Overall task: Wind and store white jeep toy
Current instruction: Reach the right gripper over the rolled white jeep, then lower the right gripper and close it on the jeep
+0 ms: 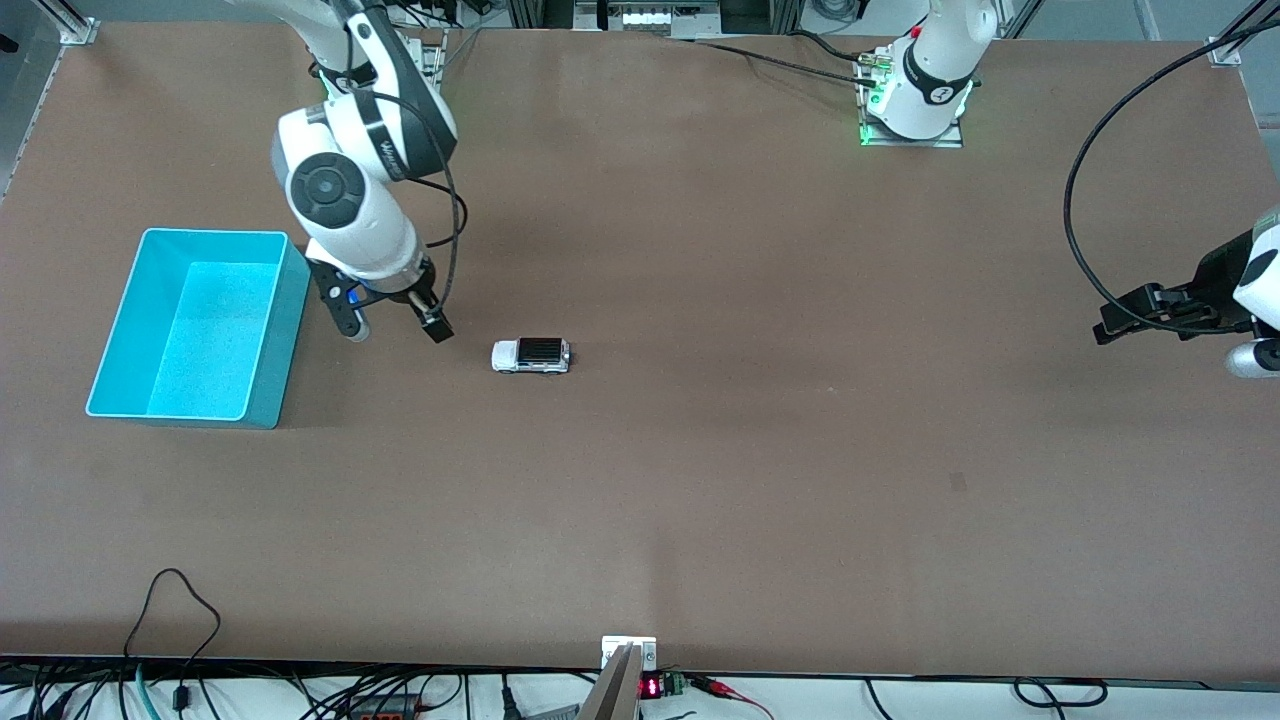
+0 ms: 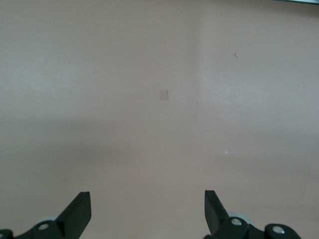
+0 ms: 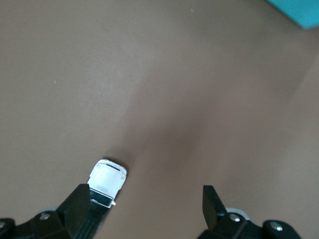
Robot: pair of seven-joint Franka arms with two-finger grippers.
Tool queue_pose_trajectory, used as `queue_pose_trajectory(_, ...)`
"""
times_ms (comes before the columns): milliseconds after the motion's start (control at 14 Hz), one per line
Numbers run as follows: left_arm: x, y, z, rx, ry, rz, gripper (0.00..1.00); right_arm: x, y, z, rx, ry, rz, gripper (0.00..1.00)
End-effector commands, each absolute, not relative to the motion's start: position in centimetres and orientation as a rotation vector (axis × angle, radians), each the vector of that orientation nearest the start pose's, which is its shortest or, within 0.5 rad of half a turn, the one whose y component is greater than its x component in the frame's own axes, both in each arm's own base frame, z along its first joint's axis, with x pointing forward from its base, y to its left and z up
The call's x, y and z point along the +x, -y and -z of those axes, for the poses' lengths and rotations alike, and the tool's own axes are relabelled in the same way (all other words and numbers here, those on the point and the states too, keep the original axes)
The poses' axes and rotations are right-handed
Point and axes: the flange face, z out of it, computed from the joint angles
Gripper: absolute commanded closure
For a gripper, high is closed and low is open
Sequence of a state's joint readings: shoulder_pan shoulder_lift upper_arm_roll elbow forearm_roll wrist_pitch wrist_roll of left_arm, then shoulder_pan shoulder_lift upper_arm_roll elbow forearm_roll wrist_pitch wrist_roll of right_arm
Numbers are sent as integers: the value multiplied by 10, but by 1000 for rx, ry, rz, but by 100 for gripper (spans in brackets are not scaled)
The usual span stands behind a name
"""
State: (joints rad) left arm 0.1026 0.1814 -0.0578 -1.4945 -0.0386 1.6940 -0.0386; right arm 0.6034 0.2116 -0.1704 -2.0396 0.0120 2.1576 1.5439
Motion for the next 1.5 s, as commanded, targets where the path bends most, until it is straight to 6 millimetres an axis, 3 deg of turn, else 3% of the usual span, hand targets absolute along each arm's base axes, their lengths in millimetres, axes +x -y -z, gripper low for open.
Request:
queue_pose_trajectory(0, 621, -27, -569, -3187, 120, 26, 0, 535, -248, -333, -2561, -1889, -78, 0)
queue_pose_trajectory(430, 621, -27, -569, -3179, 126, 25, 0, 559, -286, -291, -2390, -2085, -45, 0)
queue_pose_trajectory(716, 621, -21, -570, -3176, 113, 30, 0, 552, -311, -271, -2404, -2071, -26, 0)
queue_pose_trajectory(1003, 616, -20, -574, -3178, 110, 22, 0, 546, -324, -256, -2415, -2075, -27, 0)
queue_pose_trajectory(1432, 618, -22, -573, -3178, 116, 30, 0, 547, -335, -235, -2292, -2163, 1, 0)
